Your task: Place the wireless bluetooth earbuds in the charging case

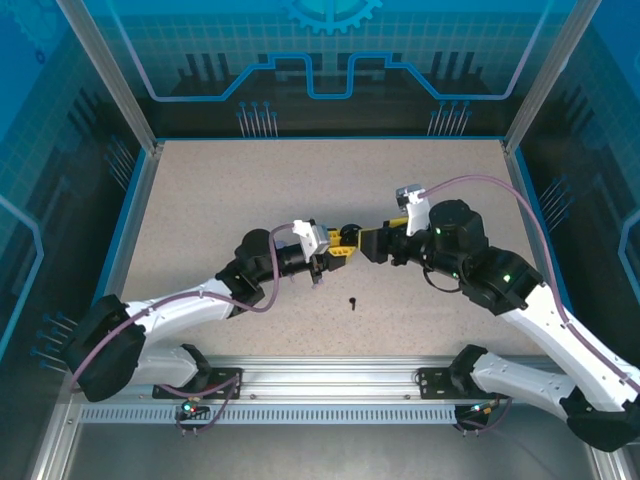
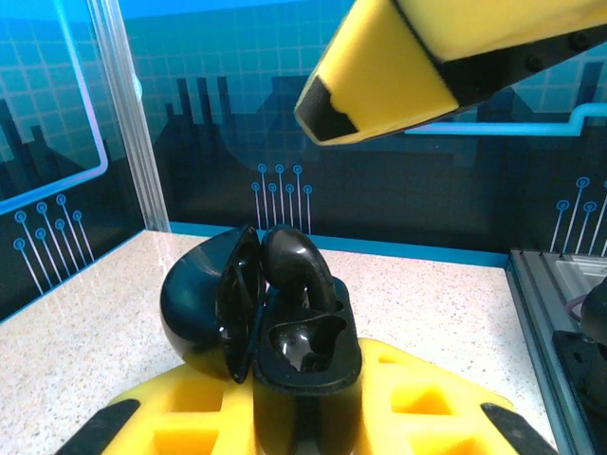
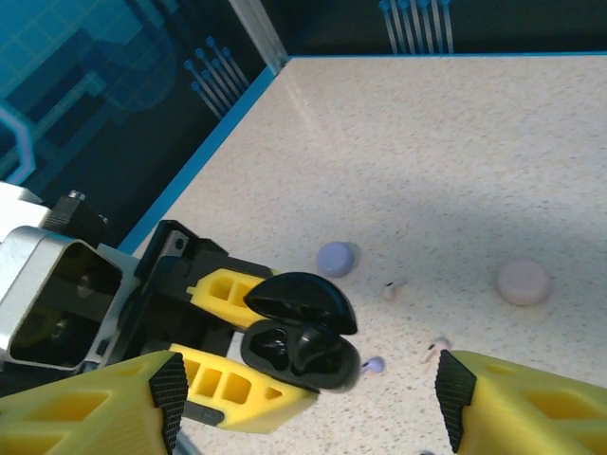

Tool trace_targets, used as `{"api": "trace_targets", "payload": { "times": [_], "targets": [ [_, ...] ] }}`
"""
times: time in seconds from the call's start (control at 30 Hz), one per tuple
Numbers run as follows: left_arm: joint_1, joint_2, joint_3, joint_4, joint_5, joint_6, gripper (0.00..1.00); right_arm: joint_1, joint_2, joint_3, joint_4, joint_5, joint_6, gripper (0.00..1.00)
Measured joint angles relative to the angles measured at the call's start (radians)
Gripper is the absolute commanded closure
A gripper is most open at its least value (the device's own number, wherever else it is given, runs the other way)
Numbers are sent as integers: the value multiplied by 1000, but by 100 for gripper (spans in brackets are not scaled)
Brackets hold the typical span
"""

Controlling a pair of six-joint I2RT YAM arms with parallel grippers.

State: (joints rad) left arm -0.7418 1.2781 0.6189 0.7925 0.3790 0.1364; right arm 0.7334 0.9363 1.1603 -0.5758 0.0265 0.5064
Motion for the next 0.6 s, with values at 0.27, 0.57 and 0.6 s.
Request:
{"api": "trace_targets", "payload": {
  "times": [0.27,0.57,0.6],
  "targets": [
    [0,-7,0,-1,22,6,100,-2,80,54,6,-104,-8,28],
    [0,-8,0,-2,22,5,100,-2,125,59,11,-151,-11,28],
    [0,-8,0,-2,21,5,100,-2,123,59,10,-150,-11,28]
  ]
}}
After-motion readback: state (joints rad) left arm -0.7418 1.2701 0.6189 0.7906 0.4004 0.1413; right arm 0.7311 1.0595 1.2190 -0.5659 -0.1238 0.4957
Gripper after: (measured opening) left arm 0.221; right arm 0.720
